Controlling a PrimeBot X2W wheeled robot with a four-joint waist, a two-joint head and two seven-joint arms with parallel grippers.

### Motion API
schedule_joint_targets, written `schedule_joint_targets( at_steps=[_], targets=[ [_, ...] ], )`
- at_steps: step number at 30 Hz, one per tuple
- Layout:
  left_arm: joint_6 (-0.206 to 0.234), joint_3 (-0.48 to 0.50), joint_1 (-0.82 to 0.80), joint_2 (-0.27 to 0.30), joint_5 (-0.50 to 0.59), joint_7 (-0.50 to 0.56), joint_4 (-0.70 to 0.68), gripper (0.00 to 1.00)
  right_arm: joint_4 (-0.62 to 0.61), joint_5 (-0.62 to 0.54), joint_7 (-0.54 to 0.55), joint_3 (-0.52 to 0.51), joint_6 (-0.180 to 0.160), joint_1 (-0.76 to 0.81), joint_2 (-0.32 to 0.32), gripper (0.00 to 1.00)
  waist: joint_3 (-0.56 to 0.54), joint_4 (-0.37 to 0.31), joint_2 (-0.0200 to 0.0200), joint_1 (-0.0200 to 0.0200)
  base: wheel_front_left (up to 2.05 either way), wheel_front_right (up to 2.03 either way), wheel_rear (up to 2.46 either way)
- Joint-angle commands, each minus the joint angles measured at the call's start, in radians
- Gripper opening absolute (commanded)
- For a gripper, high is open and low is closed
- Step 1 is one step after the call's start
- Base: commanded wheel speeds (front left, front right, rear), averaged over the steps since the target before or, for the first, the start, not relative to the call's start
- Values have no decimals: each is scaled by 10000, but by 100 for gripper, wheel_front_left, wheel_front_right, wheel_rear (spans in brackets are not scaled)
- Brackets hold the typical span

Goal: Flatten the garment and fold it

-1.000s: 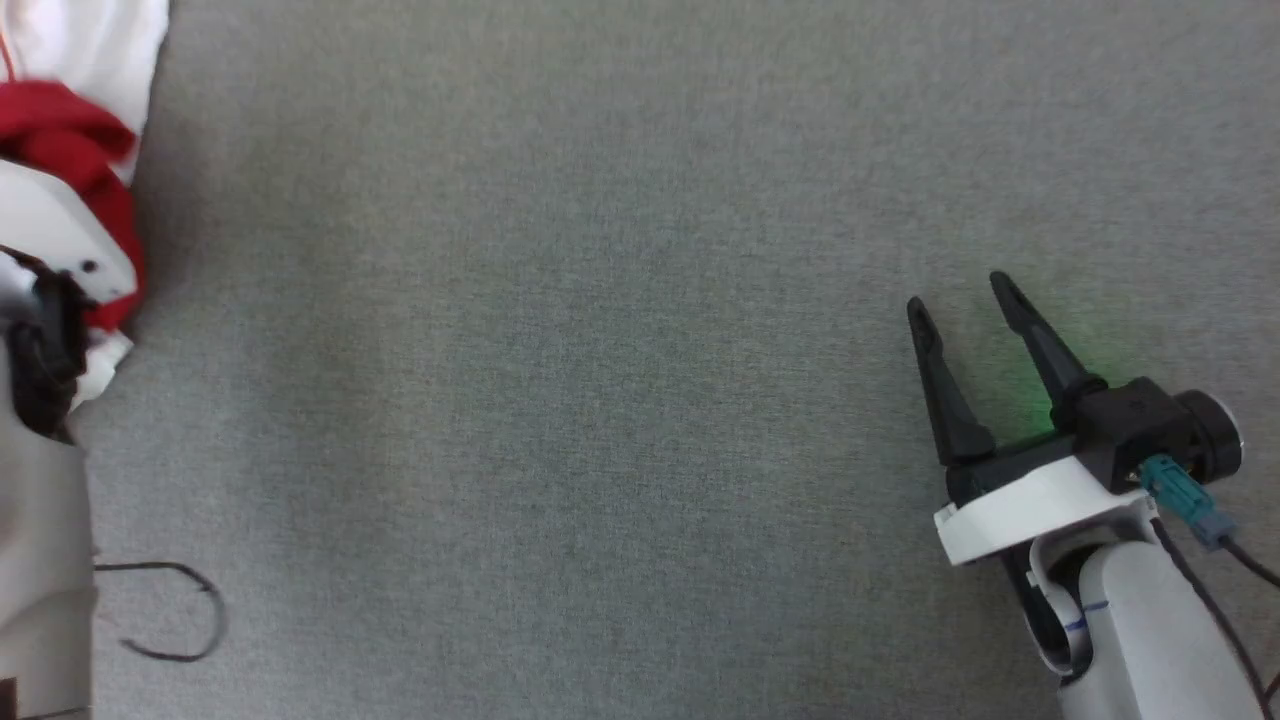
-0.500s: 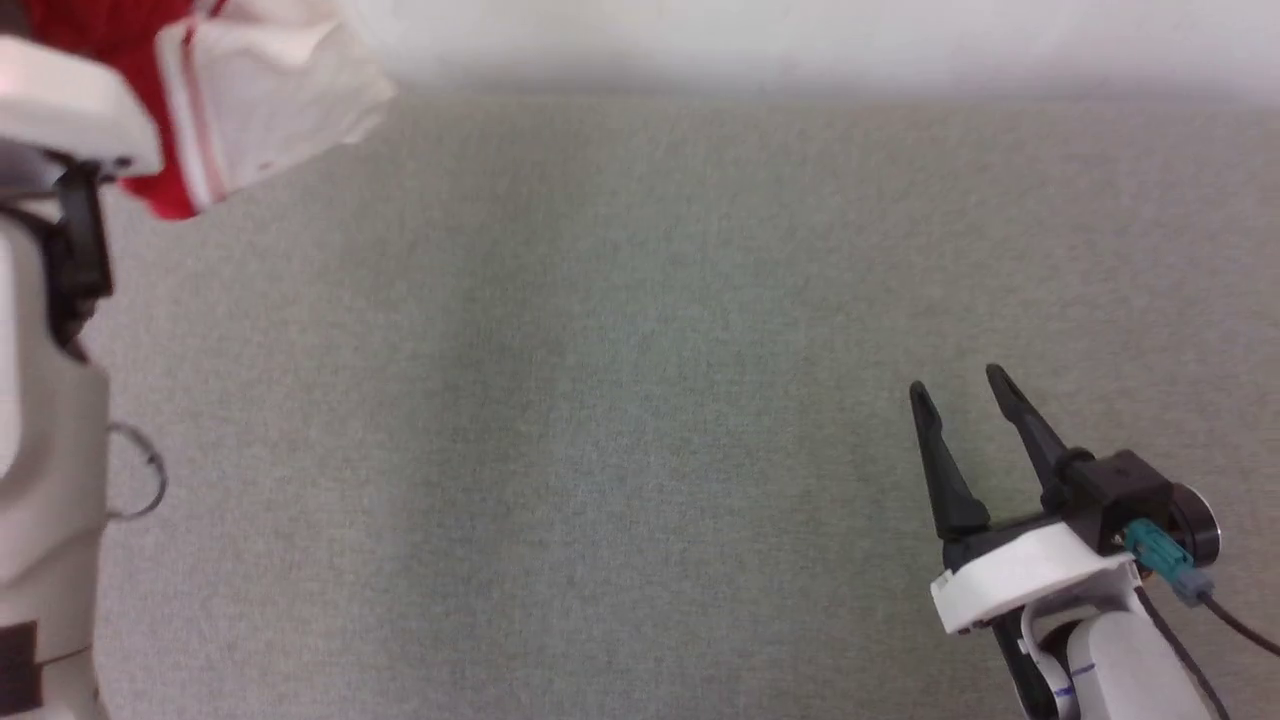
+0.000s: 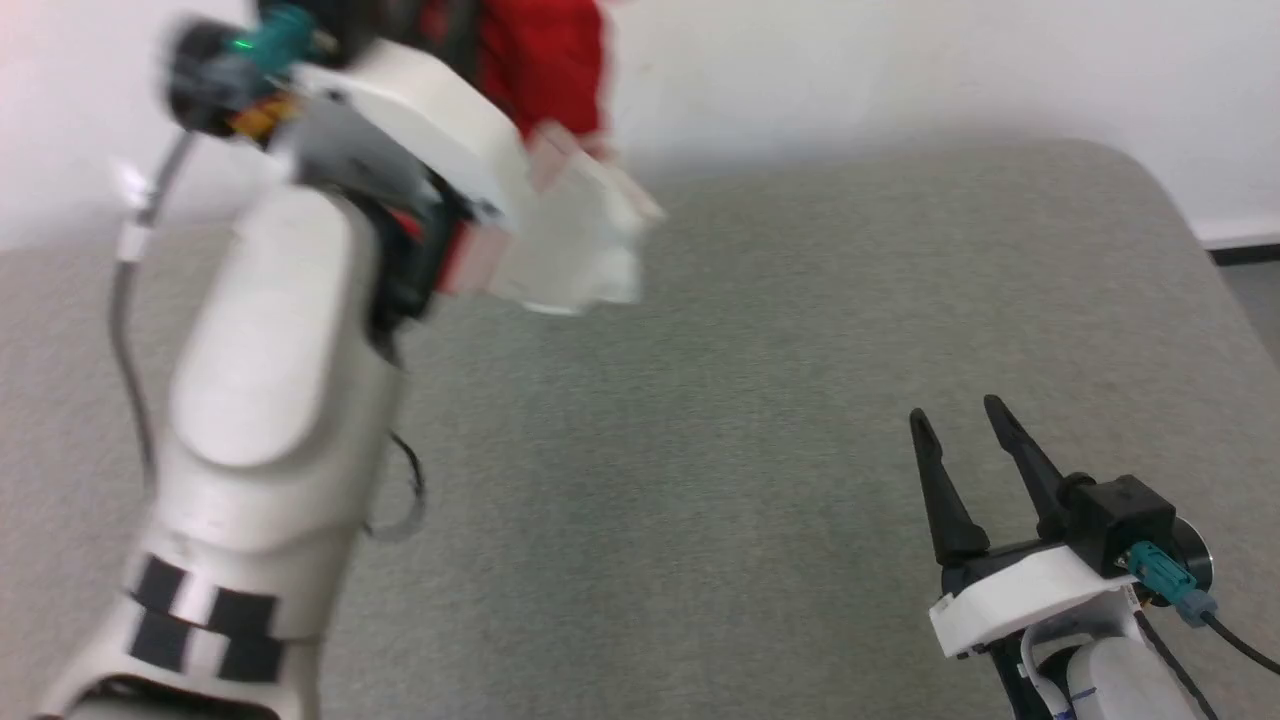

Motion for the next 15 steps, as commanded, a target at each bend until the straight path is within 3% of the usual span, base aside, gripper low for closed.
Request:
schedule_joint_targets(
  at_steps=[1,8,15],
  targets=[
    [-82,-99,283,-88,-116,108,106,0,-36,46,-7,3,-21,93,26,100,-207,-668,0,1,0,0,0],
    [-668,-1184,1884,-684,-943,2121,1392,0,-59,78,54,37,-21,149,27,100,-177,-1375,0,1,0,0,0],
    [-644,-2011,3611,-845,-1266,3738,2733,0,-88,71,94,57,-21,231,27,100,-272,-1694,0,1,0,0,0]
  ],
)
